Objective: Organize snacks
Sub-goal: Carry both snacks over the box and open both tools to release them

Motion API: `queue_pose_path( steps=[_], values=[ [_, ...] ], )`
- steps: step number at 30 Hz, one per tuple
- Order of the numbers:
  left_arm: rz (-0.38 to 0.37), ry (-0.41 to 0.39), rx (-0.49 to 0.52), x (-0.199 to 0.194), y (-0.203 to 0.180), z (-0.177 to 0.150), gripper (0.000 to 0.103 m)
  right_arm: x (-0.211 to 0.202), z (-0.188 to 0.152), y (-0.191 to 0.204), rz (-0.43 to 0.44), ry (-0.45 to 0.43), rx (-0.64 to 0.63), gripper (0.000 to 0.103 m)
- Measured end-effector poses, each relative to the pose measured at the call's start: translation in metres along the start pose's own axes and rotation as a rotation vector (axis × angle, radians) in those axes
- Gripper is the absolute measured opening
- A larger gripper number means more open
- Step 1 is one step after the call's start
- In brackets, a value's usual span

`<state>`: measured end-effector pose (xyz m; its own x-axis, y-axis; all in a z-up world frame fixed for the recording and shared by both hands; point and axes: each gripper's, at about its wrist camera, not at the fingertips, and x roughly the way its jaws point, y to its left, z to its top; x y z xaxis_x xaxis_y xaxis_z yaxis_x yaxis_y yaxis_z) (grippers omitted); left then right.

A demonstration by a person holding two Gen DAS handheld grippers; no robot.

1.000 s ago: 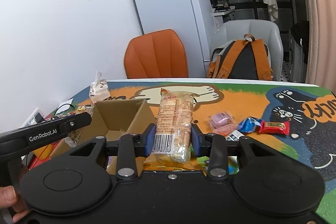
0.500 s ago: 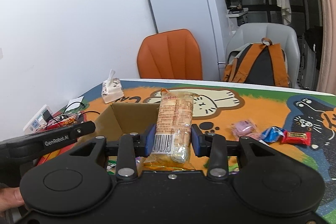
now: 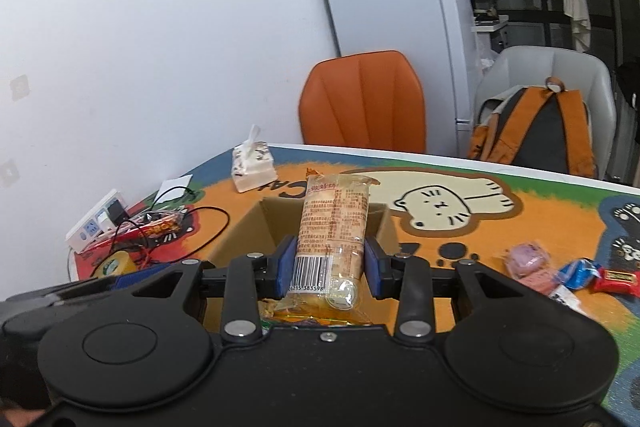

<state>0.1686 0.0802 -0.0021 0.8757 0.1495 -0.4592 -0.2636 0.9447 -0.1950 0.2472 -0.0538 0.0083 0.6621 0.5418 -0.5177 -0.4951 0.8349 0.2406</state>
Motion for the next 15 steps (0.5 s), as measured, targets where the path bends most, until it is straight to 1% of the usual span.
queue_pose_path(
  steps=[2,3,4,6,8,10,13,14,15],
  values=[
    [0.0,-0.006,-0.004,-0.002,0.002,-0.001,0.052,0.002,0.0,0.004,0.02,0.002,-0.017,0.039],
    [0.0,-0.007,-0.007,-0.002,0.003,-0.001,0.054,0.004,0.001,0.006,0.011,0.004,-0.017,0.048],
    [0.005,-0.011,-0.014,-0.003,0.004,-0.001,0.057,0.004,0.0,0.006,-0.002,0.004,-0.012,0.05],
    [0.014,-0.02,-0.026,-0.005,0.005,-0.001,0.065,0.0,0.0,0.002,-0.008,-0.004,0.0,0.057],
    [0.014,-0.028,-0.034,-0.006,0.005,-0.002,0.078,-0.005,-0.001,-0.004,-0.006,-0.001,0.016,0.059],
    [0.009,-0.035,-0.039,-0.007,0.004,-0.003,0.083,-0.009,-0.003,-0.009,-0.017,-0.001,0.027,0.063],
    [0.013,-0.035,-0.028,-0.006,-0.003,-0.004,0.087,-0.016,-0.007,-0.016,-0.032,0.003,0.035,0.064],
    [0.015,-0.037,-0.024,-0.006,-0.006,-0.005,0.088,-0.019,-0.008,-0.019,-0.039,0.003,0.037,0.067],
    [0.016,-0.038,-0.024,-0.006,-0.008,-0.005,0.089,-0.021,-0.008,-0.021,-0.047,0.003,0.04,0.071]
  ],
)
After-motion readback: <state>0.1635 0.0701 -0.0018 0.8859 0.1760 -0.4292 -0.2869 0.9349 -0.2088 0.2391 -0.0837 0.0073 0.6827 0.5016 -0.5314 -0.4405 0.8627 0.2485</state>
